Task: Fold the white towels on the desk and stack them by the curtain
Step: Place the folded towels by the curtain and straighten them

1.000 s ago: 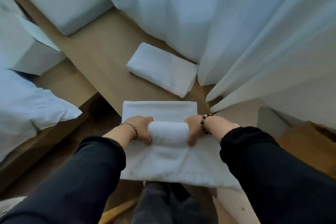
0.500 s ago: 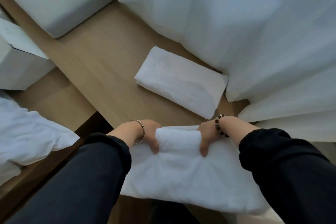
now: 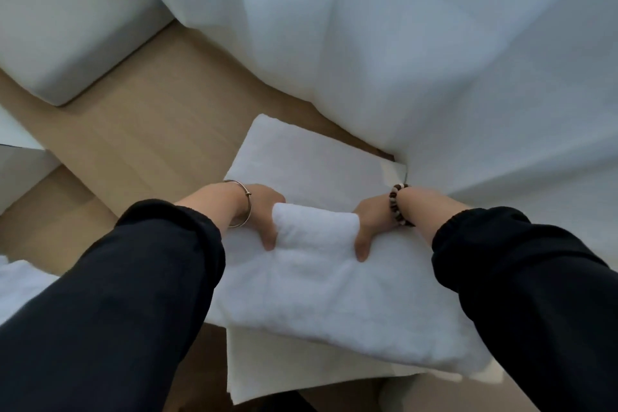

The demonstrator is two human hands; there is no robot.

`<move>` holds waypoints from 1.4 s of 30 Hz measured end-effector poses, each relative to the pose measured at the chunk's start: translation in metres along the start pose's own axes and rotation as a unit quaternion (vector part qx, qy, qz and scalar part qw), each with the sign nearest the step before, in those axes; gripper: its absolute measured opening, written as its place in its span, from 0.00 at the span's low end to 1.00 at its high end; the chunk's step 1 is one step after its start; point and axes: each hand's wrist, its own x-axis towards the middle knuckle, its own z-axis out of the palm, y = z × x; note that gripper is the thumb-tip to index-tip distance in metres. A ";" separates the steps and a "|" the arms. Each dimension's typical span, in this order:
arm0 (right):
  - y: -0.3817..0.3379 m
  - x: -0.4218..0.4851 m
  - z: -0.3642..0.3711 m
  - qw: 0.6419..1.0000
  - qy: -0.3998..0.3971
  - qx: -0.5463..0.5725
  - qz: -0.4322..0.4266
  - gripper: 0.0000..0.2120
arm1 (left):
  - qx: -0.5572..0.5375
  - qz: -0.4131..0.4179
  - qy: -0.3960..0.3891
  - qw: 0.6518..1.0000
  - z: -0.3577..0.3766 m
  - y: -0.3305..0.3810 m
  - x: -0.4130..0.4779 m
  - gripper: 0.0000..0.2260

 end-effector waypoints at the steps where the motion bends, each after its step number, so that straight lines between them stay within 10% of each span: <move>1: 0.000 0.000 -0.009 1.000 -0.001 0.003 -0.002 0.27 | 0.009 -0.004 0.002 1.000 -0.009 0.000 0.002 0.23; 18: 0.027 0.079 -0.132 0.989 0.014 0.147 -0.010 0.38 | 0.066 0.036 -0.062 0.995 -0.167 -0.020 0.139 0.15; 26: 0.038 0.123 -0.139 0.984 0.108 0.140 0.004 0.22 | 0.106 0.036 0.078 0.991 -0.155 -0.038 0.175 0.18; 30: 0.039 0.121 -0.135 0.984 0.132 0.118 -0.011 0.22 | 0.183 0.010 0.231 0.955 -0.141 -0.057 0.163 0.39; 34: 0.033 0.114 -0.129 0.976 0.194 0.095 0.011 0.23 | -0.149 -0.011 0.406 0.902 -0.101 -0.079 0.141 0.45; 37: 0.023 0.110 -0.124 0.976 0.206 0.067 0.031 0.26 | -0.410 -0.056 0.392 0.822 -0.069 -0.092 0.132 0.43; 42: 0.011 0.106 -0.118 0.968 0.230 0.083 0.058 0.23 | -0.486 -0.085 0.277 0.825 -0.055 -0.115 0.124 0.35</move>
